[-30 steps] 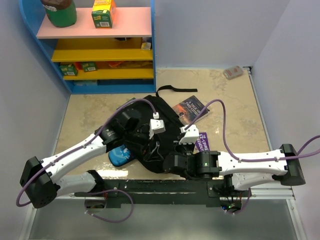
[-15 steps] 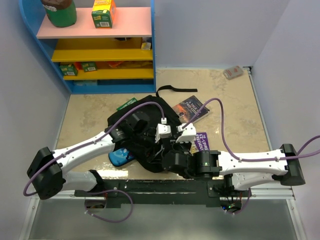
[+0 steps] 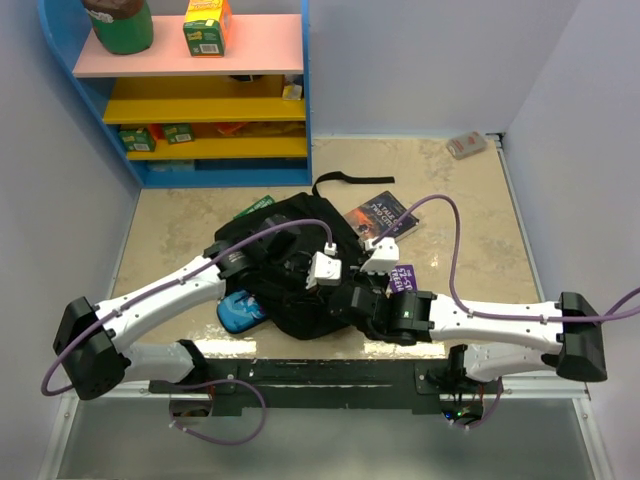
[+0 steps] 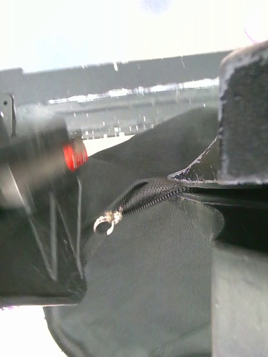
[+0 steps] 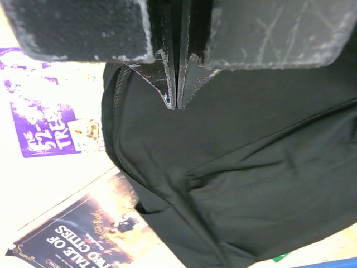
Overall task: Pack the student bag
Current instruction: Unzip the student bag at the center of the board.
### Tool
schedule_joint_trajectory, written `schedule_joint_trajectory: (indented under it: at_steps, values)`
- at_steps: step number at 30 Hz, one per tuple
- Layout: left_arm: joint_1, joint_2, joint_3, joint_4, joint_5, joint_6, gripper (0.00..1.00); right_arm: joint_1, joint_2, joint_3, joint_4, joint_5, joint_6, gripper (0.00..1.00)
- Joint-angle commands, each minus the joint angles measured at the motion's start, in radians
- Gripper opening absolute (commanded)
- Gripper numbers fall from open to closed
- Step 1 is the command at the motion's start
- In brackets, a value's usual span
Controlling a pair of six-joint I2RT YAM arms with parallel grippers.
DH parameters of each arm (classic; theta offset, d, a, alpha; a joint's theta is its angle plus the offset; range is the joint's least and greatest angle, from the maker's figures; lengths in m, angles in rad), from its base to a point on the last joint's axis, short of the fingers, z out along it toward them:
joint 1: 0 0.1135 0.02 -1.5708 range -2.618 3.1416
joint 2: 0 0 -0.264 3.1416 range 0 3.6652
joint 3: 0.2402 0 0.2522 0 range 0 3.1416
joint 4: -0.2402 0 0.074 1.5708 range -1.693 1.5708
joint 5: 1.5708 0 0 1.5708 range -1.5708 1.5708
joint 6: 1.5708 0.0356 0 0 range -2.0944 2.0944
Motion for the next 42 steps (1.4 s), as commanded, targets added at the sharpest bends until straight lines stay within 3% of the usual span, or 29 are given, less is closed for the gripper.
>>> schedule_joint_trajectory:
  at_steps: [1, 11, 25, 30, 33, 36, 38, 42]
  values:
    - [-0.012, -0.025, 0.07, -0.199, 0.026, 0.168, 0.0, -0.118, -0.032, -0.028, 0.092, 0.014, -0.085, 0.0]
    - [-0.112, -0.004, 0.252, -0.398, -0.01, 0.335, 0.0, -0.256, 0.061, 0.017, 0.018, -0.022, -0.125, 0.0]
    - [-0.221, -0.036, 0.322, -0.429, -0.007, 0.318, 0.0, -0.379, 0.193, 0.047, 0.297, -0.089, -0.326, 0.0]
    - [-0.221, -0.074, 0.293, -0.423, -0.055, 0.315, 0.0, -0.417, 0.195, 0.061, 0.317, -0.086, -0.364, 0.0]
    - [-0.221, -0.128, 0.182, -0.413, -0.089, 0.297, 0.01, -0.423, 0.161, 0.054, 0.354, -0.117, -0.381, 0.0]
    - [-0.221, -0.199, 0.03, -0.36, -0.206, 0.249, 0.18, -0.422, 0.065, -0.005, 0.435, -0.242, -0.413, 0.0]
    - [-0.222, -0.243, -0.04, -0.312, -0.28, 0.232, 0.21, -0.417, -0.012, -0.064, 0.492, -0.38, -0.41, 0.0]
    - [-0.221, -0.265, -0.08, -0.216, -0.288, 0.148, 0.41, -0.387, -0.084, -0.109, 0.471, -0.509, -0.334, 0.0]
